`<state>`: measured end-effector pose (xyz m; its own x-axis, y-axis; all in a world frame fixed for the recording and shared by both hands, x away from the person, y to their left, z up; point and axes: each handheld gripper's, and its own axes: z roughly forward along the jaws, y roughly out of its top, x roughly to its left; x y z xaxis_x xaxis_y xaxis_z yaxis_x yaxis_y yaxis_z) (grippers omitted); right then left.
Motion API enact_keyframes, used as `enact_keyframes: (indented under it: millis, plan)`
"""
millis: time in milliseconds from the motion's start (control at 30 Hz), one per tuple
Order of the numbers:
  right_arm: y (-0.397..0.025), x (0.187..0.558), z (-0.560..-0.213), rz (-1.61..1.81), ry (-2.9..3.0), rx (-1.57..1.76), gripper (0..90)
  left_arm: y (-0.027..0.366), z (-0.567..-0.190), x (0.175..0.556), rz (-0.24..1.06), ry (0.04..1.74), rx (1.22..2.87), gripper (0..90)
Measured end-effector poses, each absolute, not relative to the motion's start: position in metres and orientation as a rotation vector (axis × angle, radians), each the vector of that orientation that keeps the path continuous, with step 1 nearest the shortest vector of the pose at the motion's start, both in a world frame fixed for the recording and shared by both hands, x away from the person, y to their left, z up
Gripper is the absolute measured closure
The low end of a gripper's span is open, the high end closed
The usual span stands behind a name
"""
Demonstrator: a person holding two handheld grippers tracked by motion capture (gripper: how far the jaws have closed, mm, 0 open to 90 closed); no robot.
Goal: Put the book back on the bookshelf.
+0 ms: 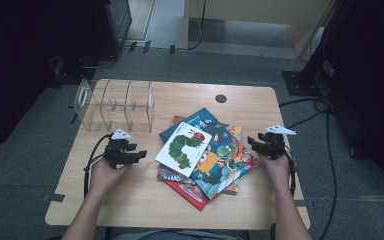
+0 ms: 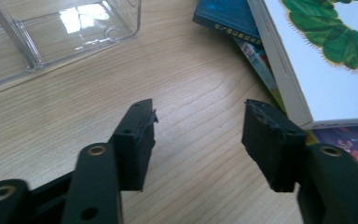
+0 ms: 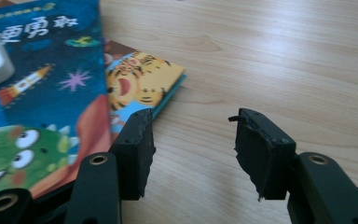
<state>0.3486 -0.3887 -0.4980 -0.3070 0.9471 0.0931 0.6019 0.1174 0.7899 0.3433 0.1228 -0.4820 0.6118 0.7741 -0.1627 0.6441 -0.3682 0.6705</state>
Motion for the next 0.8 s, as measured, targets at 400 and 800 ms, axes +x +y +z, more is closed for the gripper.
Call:
enact_keyframes:
  millis: [400, 800]
  plan:
    - [-0.373, 0.331, -0.491, 1.118, 2.064, 1.470, 67.1, 0.107, -0.470, 0.349, 0.205, 1.074, 2.166, 58.1]
    - [-0.337, 0.316, -0.486, 1.190, 2.115, 1.414, 80.6, 0.089, -0.468, 0.367, 0.125, 1.056, 2.187, 62.2]
